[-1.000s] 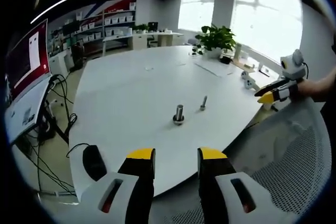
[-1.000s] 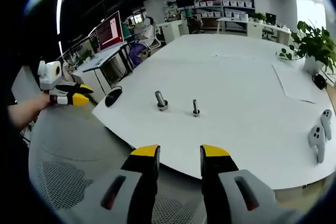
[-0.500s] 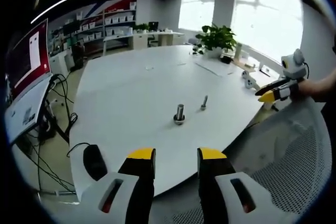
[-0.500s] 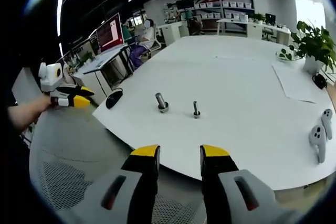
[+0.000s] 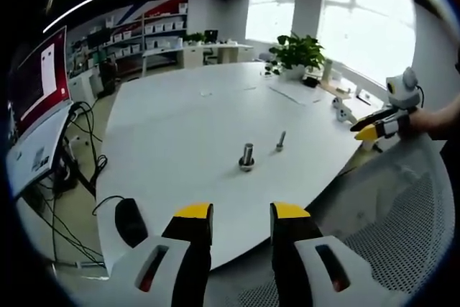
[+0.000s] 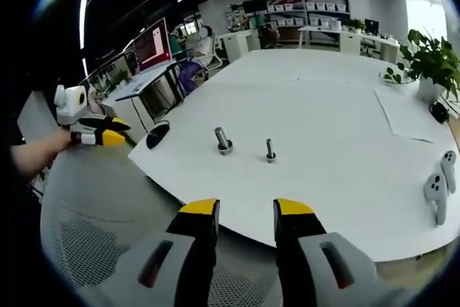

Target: Place the washer onto the threaded stud by aligning its center hole with the stud, sliding it down to the base, and recovering from edge contact or off-axis alignment until the washer reaches the visible bottom stop.

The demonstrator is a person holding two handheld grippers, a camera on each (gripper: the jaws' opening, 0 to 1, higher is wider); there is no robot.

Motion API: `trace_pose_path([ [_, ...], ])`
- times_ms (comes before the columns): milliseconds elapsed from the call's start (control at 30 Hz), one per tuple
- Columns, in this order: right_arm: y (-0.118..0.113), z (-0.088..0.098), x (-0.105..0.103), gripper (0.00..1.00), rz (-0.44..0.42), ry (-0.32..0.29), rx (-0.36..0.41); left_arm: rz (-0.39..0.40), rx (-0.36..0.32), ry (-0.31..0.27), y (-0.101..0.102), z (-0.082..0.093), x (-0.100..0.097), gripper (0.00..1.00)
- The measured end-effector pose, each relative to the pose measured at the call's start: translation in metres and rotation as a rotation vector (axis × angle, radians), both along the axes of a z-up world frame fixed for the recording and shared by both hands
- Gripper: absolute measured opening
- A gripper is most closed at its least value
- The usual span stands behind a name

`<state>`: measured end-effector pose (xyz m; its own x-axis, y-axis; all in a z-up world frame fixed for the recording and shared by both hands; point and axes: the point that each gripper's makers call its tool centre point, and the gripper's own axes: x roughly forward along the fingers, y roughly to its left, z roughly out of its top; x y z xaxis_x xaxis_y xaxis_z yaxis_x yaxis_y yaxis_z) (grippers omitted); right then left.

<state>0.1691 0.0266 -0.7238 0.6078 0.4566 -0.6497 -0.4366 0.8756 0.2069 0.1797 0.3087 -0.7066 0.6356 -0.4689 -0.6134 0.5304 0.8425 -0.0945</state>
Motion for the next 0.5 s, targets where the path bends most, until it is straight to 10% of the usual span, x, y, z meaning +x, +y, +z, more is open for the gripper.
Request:
trace_pose_path([
  [500, 0.0014, -0.0009, -0.0014, 0.33, 0.002, 0.011, 0.012, -0.005, 0.014, 0.021, 0.0002, -0.0047, -0.0021, 0.30],
])
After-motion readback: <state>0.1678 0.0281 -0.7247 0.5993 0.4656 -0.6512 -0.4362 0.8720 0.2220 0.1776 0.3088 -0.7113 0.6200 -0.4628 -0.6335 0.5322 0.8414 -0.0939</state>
